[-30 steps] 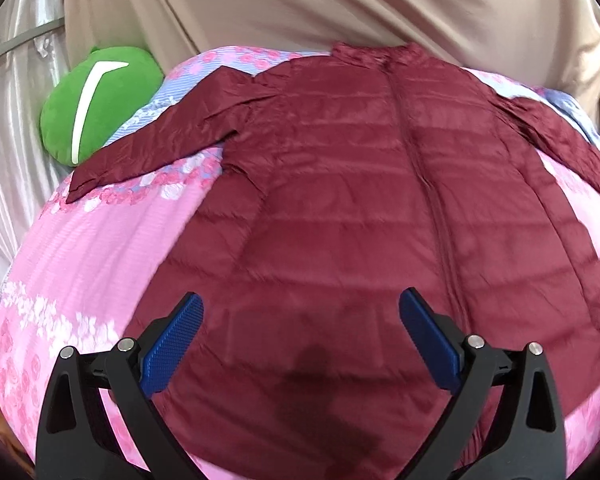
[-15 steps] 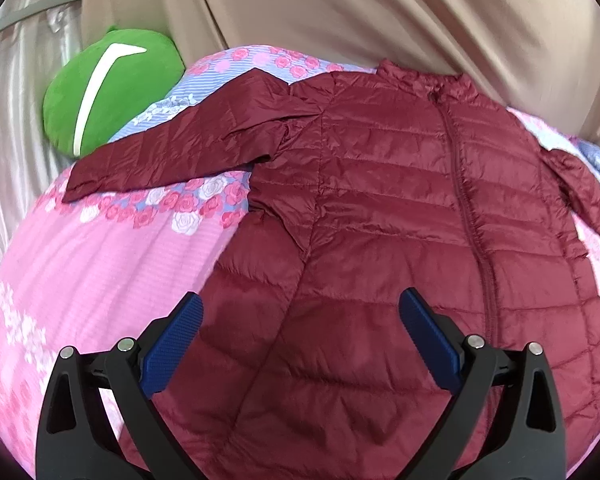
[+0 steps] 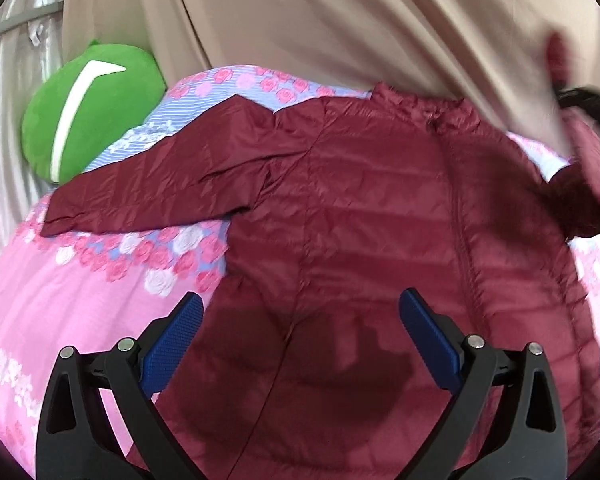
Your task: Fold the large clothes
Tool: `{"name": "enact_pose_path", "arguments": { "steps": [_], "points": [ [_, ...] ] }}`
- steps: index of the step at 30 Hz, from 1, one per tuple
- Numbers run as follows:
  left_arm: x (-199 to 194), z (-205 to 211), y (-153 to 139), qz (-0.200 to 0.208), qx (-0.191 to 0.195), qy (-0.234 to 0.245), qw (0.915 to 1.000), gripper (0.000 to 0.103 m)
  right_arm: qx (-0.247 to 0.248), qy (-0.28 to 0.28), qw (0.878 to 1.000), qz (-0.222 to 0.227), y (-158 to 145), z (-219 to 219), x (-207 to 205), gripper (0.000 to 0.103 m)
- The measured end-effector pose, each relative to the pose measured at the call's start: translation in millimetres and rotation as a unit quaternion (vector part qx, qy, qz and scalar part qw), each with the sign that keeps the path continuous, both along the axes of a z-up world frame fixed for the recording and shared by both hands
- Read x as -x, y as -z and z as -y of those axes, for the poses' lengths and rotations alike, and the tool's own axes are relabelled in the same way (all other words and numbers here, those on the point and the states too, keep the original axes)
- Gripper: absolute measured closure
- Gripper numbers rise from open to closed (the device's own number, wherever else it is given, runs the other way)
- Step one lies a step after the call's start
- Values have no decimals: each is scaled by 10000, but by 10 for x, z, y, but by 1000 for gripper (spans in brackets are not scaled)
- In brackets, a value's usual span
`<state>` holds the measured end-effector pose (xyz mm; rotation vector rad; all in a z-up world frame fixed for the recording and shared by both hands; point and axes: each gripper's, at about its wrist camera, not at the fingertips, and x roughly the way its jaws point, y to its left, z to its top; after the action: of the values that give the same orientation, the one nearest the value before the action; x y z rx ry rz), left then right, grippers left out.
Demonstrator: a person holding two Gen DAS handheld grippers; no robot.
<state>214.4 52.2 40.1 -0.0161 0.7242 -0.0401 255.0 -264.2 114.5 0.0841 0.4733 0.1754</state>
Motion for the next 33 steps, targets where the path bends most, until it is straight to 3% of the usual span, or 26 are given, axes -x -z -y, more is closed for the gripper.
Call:
{"name": "enact_pose_path", "arguments": {
  "steps": [3, 6, 7, 8, 10, 14, 18, 20, 22, 24, 26, 28, 30, 31, 33],
  "points": [
    [-151, -82, -17, -88, 339, -3, 9994, 7, 455, -765, 9942, -600, 512, -842, -201, 81],
    [-329, -210, 29, -244, 724, -11, 9971, 6, 692, -1036, 9890, -801, 751, -1080, -76, 76],
    [-401, -244, 56, -330, 843, -1, 9959, 6, 654, -1041, 9891, -806, 779, -1013, -50, 69],
    [-480, -274, 87, -408, 992, 51, 9942, 6, 578, -1012, 9902, -772, 771, -916, 38, 58],
    [-688, -310, 167, -603, 1226, 78, 9906, 6, 539, -687, 9942, -627, 682, -578, 177, 48],
    [-1092, -226, 342, -931, 1549, 207, 9833, 6, 533, 473, 9951, -680, 680, 252, 298, 44],
    [-1397, -25, 534, -1236, 1720, 275, 9769, 9, -97, 1707, 9782, -1174, 908, 1296, 424, 43],
    [-1467, 88, 559, -1204, 1587, 314, 9794, 26, -384, 2012, 9693, -1360, 1017, 1613, 447, 43],
    [-1523, 220, 527, -1107, 1292, 448, 9844, 67, -618, 2175, 9624, -1508, 1108, 1819, 415, 43],
    [-1601, 294, 480, -1125, 1299, 772, 9821, 99, -780, 2188, 9596, -1590, 1162, 1921, 339, 43],
    [-1654, 285, 368, -994, 1270, 793, 9837, 100, -884, 2156, 9586, -1636, 1199, 1926, 245, 43],
    [-1676, 205, 141, -489, 1038, 709, 9909, 100, -1024, 2064, 9587, -1666, 1218, 1918, 117, 45],
    [-1721, 94, 11, -242, 997, 596, 9929, 100, -1134, 1888, 9611, -1668, 1264, 1891, 55, 70],
    [-1779, 54, 6, -229, 976, 562, 9934, 100, -1159, 1805, 9622, -1680, 1295, 1886, 1, 96],
    [-1934, 41, 132, -363, 746, 491, 9953, 102, -1171, 1836, 9605, -1734, 1377, 1893, -40, 96]
  ]
}}
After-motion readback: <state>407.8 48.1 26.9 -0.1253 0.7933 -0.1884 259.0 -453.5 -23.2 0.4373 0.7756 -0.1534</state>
